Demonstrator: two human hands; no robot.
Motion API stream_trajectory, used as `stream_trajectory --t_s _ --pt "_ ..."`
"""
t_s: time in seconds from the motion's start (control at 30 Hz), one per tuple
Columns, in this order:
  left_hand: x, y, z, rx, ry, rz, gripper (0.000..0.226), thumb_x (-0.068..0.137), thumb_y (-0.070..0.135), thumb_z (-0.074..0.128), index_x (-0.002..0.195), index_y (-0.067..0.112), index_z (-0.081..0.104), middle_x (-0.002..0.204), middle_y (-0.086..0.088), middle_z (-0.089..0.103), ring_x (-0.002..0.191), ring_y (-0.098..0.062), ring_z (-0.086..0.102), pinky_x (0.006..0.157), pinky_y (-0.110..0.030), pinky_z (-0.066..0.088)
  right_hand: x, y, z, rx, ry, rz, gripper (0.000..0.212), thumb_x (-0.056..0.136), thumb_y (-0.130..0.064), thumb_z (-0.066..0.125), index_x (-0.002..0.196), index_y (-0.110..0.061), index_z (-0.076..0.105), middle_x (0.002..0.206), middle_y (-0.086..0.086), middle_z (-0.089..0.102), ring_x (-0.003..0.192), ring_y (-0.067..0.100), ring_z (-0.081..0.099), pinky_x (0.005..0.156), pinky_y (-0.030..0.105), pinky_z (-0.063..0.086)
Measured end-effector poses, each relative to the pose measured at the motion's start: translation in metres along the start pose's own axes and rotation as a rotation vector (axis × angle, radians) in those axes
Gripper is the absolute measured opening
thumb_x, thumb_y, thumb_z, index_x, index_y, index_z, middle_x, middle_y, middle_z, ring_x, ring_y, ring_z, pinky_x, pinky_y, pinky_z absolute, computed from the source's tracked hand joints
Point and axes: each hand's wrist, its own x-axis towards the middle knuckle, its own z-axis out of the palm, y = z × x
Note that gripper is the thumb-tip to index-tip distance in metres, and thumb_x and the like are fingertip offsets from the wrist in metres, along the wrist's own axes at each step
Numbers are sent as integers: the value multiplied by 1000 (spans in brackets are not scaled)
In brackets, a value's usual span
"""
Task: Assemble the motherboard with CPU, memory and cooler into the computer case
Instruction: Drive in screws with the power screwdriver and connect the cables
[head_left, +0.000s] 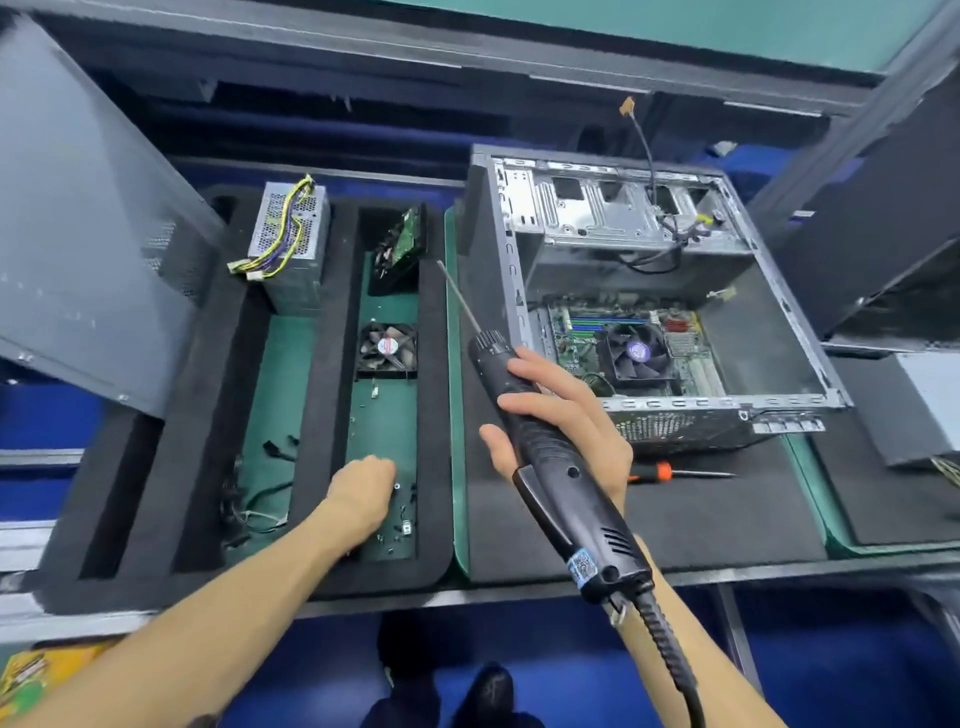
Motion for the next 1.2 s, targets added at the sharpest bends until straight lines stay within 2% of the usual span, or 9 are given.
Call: stream_trajectory --t_s 0.4,0.5,0.63,0.73,0.83,0.93,1.03,1.1,1.2 --pt "11 -2 -17 -23 -28 -27 27 89 -3 44 112 4 55 117 -16 62 106 -33 64 83 -36 49 12 27 -4 100 17 106 20 85 -13 78 99 -1 70 121 17 68 119 30 65 101 44 51" --pt "11 -3 -49 -288 50 -113 14 91 5 54 102 1 61 107 -19 68 98 -36 67 81 -37 50 22 31 -7 236 102 207 17 87 -18 75 101 -11 68 119 16 69 115 30 66 101 39 49" --pt "4 -3 -114 -841 169 -205 13 86 11 75 75 6 69 75 -12 74 62 -21 69 67 -31 58 43 40 -27 517 260 385 13 91 -20 69 103 -20 65 122 14 68 121 29 62 106 40 44" --pt "-12 -1 -157 -1207 306 -158 5 85 -3 72 82 -5 69 67 -16 71 56 -21 67 60 -30 61 63 47 -50 656 367 513 10 91 -32 72 98 -29 67 125 10 68 124 29 60 111 56 40" --pt "-26 17 -190 -1459 407 -77 5 85 -6 70 89 -3 70 67 -12 71 60 -20 66 61 -24 59 85 59 -77 815 438 560 22 84 -38 78 92 -22 65 116 14 68 122 33 60 109 49 44" --pt "-30 42 -214 -1540 454 -3 11 88 -3 67 95 2 74 75 -10 72 66 -17 67 68 -24 59 104 70 -100 960 406 535 12 93 -15 65 90 -10 55 98 13 66 115 36 63 103 38 48" --pt "-28 63 -233 -1561 466 50 12 87 4 71 98 5 77 79 -9 72 69 -16 66 71 -24 58 121 77 -111 1013 472 573 11 93 -9 59 87 -17 55 77 2 60 91 26 64 106 44 47" --pt "-24 73 -245 -1598 451 78 14 88 5 70 99 5 78 82 -10 73 72 -18 67 70 -23 57 133 80 -115 1030 516 572 16 93 -9 60 84 -21 56 73 0 54 77 18 57 102 42 47" --pt "-15 82 -259 -1639 413 128 17 90 1 66 103 4 77 90 -19 74 79 -22 70 73 -24 57 146 86 -121 996 498 504 16 90 -9 68 84 -20 58 79 4 49 75 16 54 93 40 46"
